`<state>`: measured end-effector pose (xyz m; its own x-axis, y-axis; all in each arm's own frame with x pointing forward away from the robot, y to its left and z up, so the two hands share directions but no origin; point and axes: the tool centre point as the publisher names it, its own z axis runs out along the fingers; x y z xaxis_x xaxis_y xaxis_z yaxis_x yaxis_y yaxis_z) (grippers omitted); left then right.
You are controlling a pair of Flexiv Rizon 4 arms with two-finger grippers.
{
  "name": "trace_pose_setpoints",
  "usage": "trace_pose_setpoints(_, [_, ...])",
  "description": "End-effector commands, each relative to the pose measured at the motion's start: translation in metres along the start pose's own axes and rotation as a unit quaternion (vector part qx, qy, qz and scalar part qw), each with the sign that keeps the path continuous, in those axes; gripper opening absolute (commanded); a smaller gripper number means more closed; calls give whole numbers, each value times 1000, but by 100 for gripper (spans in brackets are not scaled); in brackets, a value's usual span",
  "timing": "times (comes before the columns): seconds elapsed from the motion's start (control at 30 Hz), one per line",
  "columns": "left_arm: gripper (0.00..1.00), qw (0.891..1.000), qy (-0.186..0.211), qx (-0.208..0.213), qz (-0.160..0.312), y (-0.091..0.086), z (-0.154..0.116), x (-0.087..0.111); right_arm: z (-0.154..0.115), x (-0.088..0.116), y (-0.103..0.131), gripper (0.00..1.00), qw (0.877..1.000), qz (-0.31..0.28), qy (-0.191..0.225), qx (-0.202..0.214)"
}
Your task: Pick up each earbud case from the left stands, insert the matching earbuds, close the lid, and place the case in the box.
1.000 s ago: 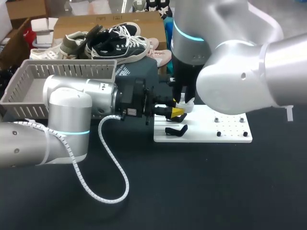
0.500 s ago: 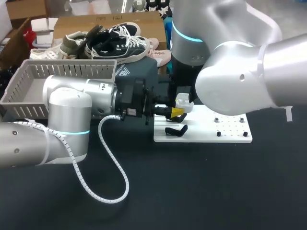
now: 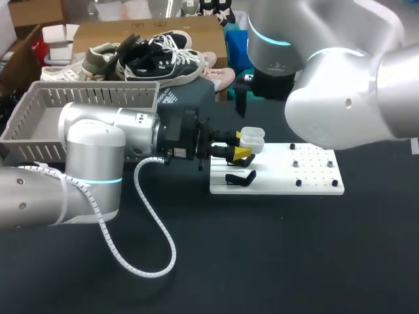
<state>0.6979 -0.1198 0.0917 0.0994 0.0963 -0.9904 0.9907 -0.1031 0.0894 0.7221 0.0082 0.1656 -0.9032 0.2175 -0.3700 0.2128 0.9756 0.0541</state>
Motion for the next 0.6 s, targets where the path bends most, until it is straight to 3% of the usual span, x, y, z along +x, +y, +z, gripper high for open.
trace_pose_setpoints(0.03, [0,1000,0,0,0,0,0,0,8,-4,-7,100,997,51,-52,12])
trace_pose_setpoints(0.37, [0,1000,0,0,0,0,0,0,34,-9,-18,100,997,56,-35,40])
trace_pose_setpoints(0.6, [0,1000,0,0,0,0,0,0,37,-4,-20,100,998,53,-20,40])
